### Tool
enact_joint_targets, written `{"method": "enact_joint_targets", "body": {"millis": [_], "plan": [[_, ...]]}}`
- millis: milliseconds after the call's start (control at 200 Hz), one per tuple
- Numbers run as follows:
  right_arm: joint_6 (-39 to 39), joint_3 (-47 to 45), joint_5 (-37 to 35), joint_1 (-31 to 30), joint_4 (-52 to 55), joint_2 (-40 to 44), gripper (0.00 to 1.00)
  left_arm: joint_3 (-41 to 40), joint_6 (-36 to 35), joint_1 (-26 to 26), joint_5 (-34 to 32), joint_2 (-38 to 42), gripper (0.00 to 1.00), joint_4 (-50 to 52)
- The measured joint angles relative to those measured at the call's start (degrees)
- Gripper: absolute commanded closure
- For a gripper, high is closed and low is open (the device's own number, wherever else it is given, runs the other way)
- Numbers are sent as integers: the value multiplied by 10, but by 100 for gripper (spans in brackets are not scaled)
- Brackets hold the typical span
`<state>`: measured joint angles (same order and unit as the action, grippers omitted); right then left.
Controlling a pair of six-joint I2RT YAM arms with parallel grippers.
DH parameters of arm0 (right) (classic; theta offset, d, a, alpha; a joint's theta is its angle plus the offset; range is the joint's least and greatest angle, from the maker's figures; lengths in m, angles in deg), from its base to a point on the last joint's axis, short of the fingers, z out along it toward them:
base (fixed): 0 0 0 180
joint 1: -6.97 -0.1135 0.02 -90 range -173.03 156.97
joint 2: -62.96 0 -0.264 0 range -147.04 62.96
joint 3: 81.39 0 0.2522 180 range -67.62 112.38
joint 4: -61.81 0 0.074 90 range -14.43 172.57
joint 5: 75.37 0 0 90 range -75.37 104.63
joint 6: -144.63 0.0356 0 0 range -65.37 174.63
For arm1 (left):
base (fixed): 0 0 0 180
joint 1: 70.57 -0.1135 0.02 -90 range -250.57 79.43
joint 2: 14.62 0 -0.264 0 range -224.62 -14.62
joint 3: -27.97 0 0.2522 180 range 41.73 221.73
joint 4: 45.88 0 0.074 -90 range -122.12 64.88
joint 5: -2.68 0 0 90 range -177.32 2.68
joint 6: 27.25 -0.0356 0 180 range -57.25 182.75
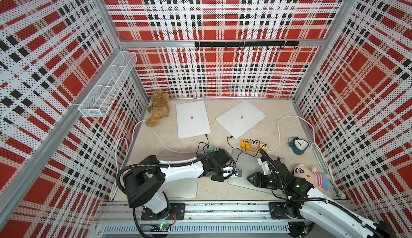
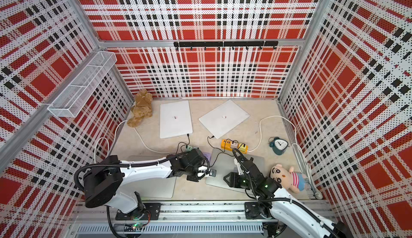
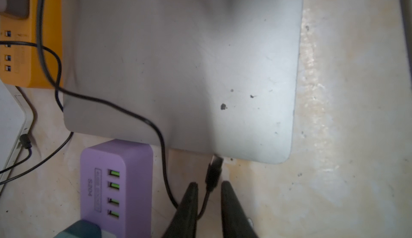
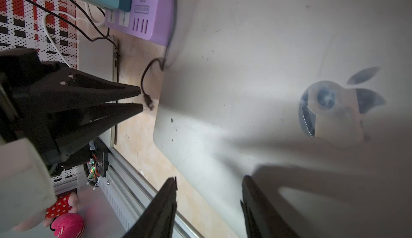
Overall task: Unplug the laptop charger
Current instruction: Remove the charging cable from the laptop, then remove the plug from the socket.
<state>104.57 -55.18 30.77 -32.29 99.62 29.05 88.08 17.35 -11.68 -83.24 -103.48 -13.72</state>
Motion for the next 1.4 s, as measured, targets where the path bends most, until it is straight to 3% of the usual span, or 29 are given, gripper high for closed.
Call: {"method": "enact_joint_targets", "body": {"millis": [336, 456, 586, 742, 1012, 1157, 1398], "plan": [[-8, 128, -106, 0, 139, 71, 40, 1, 57, 13, 10, 50, 71, -28], [3, 159, -154, 0, 162, 80, 38, 13, 125, 13, 9, 77, 77, -56], [14, 182, -211, 0, 182, 64, 36, 37, 206, 13, 3, 90, 77, -104], [22, 206, -277, 0, 195, 20, 35, 38, 341, 12, -9, 95, 82, -181], [-3, 272, -381, 7, 203, -45, 28, 150, 531, -38, -28, -2, 100, -186], [-27, 287, -383, 52, 189, -83, 27, 210, 596, -61, -28, -64, 100, -157], [-69, 272, -312, 142, 142, -133, 27, 261, 688, -95, 1, -141, 100, -126]]}}
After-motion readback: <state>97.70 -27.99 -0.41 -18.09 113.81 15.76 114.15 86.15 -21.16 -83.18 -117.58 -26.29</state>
